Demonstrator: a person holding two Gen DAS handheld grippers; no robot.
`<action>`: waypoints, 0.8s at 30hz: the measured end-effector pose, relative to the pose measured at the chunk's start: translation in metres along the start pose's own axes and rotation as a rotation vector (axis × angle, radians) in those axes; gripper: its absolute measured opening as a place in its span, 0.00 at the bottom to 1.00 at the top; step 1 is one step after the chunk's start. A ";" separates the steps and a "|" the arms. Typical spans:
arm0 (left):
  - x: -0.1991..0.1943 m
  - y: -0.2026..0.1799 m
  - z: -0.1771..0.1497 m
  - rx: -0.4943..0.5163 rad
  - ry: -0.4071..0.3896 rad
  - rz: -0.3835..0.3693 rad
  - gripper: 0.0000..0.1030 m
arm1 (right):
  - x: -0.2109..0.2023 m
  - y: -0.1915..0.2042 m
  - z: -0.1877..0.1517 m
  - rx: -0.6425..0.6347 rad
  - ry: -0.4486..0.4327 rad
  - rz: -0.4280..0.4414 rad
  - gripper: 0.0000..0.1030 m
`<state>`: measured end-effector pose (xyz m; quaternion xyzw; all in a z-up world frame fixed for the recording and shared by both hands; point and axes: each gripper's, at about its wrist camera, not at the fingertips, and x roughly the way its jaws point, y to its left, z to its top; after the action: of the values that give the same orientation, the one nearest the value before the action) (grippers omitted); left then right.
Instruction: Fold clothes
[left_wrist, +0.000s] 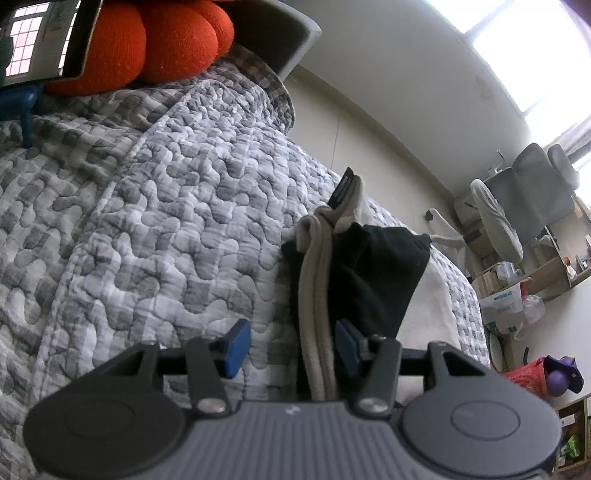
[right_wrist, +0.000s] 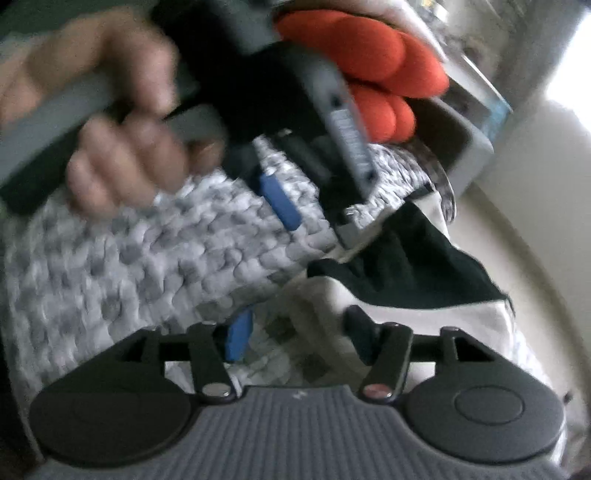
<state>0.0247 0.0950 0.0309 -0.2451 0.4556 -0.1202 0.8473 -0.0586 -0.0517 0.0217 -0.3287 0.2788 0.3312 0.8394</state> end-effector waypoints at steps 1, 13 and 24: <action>0.000 0.000 0.000 -0.002 0.001 -0.002 0.51 | 0.002 0.002 0.000 -0.011 0.002 -0.011 0.60; 0.006 0.014 -0.002 -0.165 0.047 -0.134 0.51 | 0.013 0.006 0.002 -0.099 -0.003 -0.134 0.38; 0.010 0.036 -0.006 -0.388 0.075 -0.274 0.60 | -0.026 -0.050 0.005 0.255 -0.123 -0.062 0.12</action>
<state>0.0249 0.1196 0.0023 -0.4583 0.4639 -0.1534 0.7424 -0.0367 -0.0854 0.0611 -0.2069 0.2563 0.2867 0.8996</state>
